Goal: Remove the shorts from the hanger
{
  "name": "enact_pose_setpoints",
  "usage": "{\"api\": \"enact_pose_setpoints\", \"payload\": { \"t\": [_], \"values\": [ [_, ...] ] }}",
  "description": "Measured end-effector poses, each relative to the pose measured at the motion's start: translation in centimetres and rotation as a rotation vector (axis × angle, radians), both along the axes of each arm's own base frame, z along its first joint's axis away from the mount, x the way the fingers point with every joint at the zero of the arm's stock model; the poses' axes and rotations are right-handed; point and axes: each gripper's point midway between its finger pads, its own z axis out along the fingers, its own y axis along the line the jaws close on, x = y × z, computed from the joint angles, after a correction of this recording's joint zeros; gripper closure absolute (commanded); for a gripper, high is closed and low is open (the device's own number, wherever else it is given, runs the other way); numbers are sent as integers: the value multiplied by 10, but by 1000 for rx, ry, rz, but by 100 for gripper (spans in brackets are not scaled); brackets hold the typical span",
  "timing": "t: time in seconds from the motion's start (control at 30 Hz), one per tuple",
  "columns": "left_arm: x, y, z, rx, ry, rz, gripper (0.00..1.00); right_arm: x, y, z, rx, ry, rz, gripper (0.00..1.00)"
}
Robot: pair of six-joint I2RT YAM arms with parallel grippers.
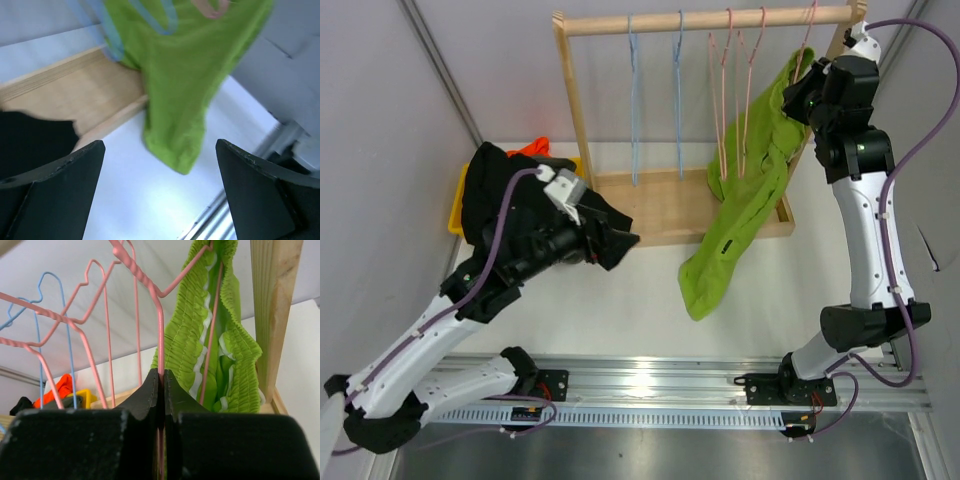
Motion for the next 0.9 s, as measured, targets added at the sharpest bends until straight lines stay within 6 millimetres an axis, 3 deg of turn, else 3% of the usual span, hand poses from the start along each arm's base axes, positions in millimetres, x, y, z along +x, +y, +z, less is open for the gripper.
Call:
{"api": "enact_pose_setpoints", "payload": {
  "t": [0.17, 0.37, 0.47, 0.6, 0.77, 0.9],
  "values": [
    [-32, -74, 4, -34, -26, -270, 1, -25, 0, 15, 23, -15, 5, 100],
    [-45, -160, -23, 20, 3, -437, 1, -66, 8, 40, 47, -57, 37, 100],
    [-43, -194, -20, 26, -4, -471, 1, -88, 10, 50, 60, -85, 53, 100],
    [-34, -225, 7, -15, -57, -484, 0, -107, 9, 50, 79, -94, 65, 100],
    [-24, -247, 41, -74, -110, -486, 1, -112, 14, 25, 89, -44, 78, 100],
    [-25, -260, 44, -90, -119, -508, 5, -109, 23, 6, 94, 8, 96, 100]
  ]
}}
